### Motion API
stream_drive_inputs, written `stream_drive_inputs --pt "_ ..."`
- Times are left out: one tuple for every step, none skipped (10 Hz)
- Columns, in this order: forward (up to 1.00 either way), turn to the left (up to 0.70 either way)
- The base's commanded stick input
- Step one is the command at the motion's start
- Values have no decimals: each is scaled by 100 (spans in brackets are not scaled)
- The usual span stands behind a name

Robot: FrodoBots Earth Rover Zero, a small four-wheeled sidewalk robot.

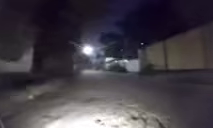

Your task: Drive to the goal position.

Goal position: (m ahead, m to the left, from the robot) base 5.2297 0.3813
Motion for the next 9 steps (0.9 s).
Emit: stream_drive_inputs --pt "100 0" --pt "100 0" --pt "100 0" --pt "100 0" --pt "100 0" --pt "100 0" --pt "100 0" --pt "100 0" --pt "100 0"
